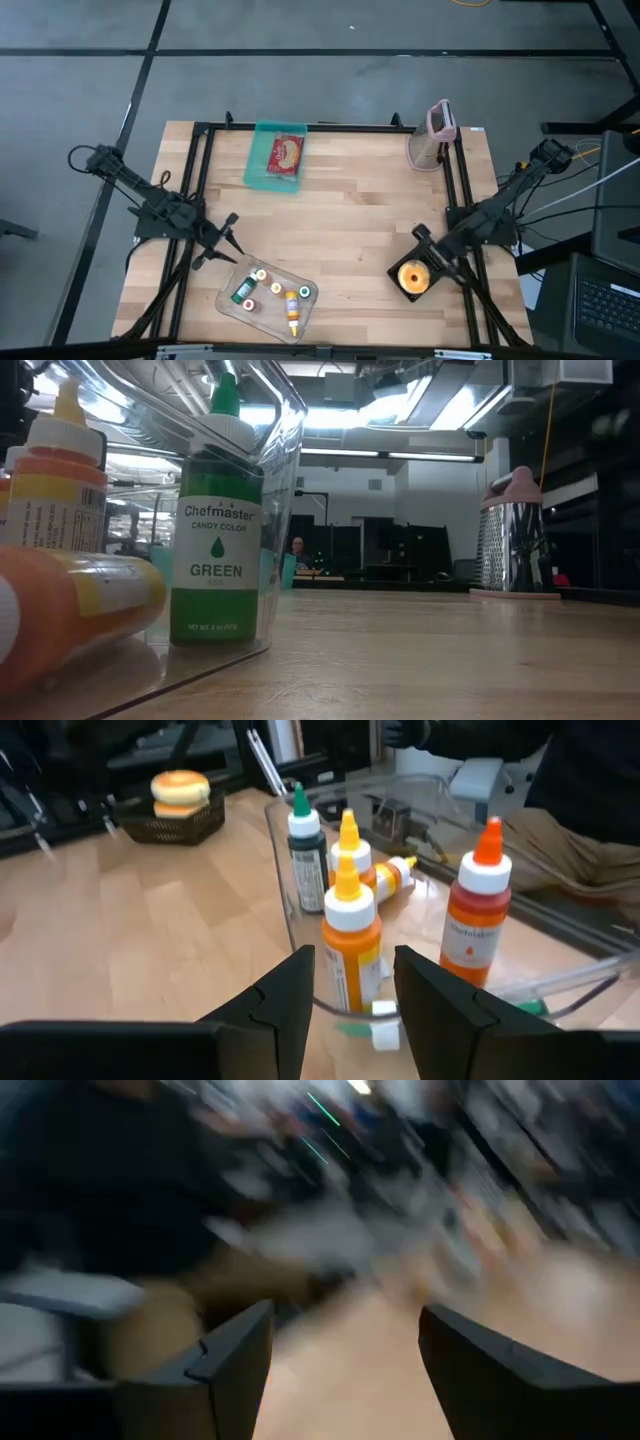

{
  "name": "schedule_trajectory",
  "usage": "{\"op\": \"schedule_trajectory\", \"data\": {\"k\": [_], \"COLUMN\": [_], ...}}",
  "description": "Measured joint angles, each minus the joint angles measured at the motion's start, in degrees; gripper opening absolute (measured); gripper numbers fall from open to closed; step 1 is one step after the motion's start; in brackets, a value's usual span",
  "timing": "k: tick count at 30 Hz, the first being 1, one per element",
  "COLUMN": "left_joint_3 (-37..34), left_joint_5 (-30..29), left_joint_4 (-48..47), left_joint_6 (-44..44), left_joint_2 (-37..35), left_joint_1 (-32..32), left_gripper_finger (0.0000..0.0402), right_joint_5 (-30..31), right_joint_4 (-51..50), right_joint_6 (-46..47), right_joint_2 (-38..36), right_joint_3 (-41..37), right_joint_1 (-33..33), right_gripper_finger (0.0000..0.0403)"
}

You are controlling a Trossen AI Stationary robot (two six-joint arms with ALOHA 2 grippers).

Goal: Pick & Place Food Item
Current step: Return to Home Position

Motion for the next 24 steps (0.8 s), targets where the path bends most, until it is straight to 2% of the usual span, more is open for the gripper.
{"op": "schedule_trajectory", "data": {"k": [2,3,9,14,17,20,24], "left_joint_3": [0.0,0.0,-0.02,-0.02,-0.04,-0.07,-0.07], "left_joint_5": [0.05,0.05,0.78,1.44,2.07,2.8,3.03], "left_joint_4": [0.04,0.04,0.2,0.37,0.55,0.74,0.81], "left_joint_6": [0.51,0.52,0.54,0.79,2.38,2.64,2.57], "left_joint_2": [-1.03,-1.38,-1.88,-1.88,-1.88,-1.9,-2.15], "left_joint_1": [0.0,0.01,0.0,0.0,0.0,0.0,0.0], "left_gripper_finger": [0.0136,0.0136,0.0136,0.0136,0.0136,0.0136,0.0136], "right_joint_5": [-7.96,-9.96,-5.83,-13.35,-11.09,-9.84,-12.91], "right_joint_4": [6.55,8.34,11.09,8.58,0.51,-3.11,1.17], "right_joint_6": [-4.44,-4.94,-2.83,-6.14,-4.12,-3.91,-3.1], "right_joint_2": [-0.55,-0.85,-5.34,-15.86,-24.28,-32.36,-32.45], "right_joint_3": [0.07,0.07,0.04,0.04,0.04,0.04,0.37], "right_joint_1": [0.0,0.02,-0.02,0.0,0.0,-0.02,-0.04], "right_gripper_finger": [0.0245,0.0245,0.0245,0.0245,0.0245,0.0245,0.0245]}}
